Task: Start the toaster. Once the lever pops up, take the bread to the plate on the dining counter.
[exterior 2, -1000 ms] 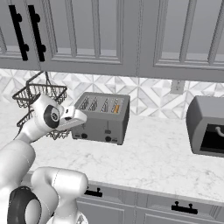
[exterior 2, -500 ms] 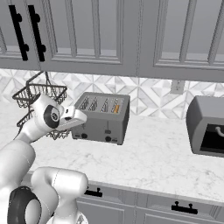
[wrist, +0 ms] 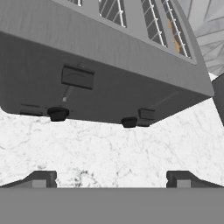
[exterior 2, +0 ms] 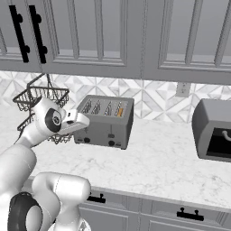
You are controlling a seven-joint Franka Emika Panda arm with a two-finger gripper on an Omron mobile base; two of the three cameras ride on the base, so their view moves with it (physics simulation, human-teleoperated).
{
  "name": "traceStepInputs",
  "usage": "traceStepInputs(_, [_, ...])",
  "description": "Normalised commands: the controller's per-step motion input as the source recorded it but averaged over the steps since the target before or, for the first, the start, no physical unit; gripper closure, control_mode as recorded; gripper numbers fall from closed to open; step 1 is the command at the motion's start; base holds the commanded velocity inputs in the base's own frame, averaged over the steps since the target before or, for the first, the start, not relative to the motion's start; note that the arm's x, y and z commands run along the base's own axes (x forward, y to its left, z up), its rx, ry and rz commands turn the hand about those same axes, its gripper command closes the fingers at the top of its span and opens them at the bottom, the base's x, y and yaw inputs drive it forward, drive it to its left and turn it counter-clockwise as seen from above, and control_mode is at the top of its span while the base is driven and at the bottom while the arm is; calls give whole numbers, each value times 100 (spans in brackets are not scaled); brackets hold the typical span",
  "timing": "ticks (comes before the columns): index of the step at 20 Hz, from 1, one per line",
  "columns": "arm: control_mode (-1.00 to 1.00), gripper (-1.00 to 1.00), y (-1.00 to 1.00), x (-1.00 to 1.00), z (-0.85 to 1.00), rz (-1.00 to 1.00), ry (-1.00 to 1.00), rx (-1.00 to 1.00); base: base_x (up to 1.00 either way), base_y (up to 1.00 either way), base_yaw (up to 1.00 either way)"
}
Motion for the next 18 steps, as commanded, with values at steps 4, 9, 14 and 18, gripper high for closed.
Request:
traceStepInputs(4, [-100,-100,0,0,0,0,0,0,0,0,0])
traceStepInputs(9, [-100,-100,0,0,0,0,0,0,0,0,0])
traceStepInputs(14, [-100,-100,0,0,0,0,0,0,0,0,0])
traceStepInputs(18, [-100,-100,0,0,0,0,0,0,0,0,0])
